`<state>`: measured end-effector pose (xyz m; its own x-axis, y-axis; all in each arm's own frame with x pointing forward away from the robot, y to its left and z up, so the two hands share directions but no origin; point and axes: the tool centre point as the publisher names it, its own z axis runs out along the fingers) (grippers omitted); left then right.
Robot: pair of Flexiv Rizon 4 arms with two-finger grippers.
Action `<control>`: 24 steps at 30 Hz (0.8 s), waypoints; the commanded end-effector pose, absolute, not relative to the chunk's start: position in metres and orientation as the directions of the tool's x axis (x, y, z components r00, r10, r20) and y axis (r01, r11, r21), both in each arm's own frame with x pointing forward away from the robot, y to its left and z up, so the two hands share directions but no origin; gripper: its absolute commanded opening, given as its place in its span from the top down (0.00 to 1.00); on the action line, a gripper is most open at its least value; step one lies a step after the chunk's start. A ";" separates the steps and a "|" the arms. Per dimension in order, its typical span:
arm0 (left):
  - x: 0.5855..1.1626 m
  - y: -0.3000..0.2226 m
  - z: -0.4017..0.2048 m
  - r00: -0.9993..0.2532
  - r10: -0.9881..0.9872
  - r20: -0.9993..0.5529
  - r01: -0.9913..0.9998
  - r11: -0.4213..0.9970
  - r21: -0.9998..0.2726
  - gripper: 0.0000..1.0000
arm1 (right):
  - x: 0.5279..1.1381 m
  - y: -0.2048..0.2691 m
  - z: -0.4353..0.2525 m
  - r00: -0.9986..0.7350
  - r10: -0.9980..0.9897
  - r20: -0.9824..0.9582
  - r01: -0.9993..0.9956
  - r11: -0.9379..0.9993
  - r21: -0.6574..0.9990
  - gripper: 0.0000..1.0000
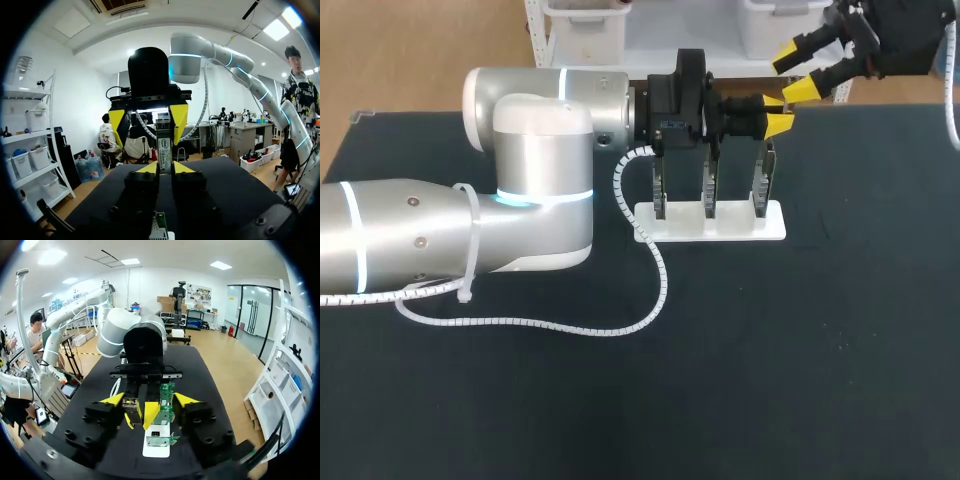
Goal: Pick up the optical module with the left hand, and insert it into the network port with the right hand.
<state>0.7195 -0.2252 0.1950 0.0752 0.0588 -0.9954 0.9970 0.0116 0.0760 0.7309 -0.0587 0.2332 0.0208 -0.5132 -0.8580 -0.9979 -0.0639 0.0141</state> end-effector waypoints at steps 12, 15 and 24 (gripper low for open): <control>0.717 -0.225 0.194 0.078 0.056 -0.995 0.997 0.018 0.079 0.00 | 0.733 -0.059 0.233 0.021 -0.513 -0.858 -0.998 -0.065 0.015 1.00; 0.717 -0.225 0.194 0.078 0.056 -0.995 0.997 0.018 0.079 0.00 | 0.733 -0.059 0.233 0.021 -0.513 -0.858 -0.998 -0.065 0.015 1.00; 0.717 -0.225 0.194 0.078 0.056 -0.995 0.997 0.018 0.079 0.00 | 0.733 -0.059 0.233 0.021 -0.513 -0.858 -0.998 -0.065 0.015 1.00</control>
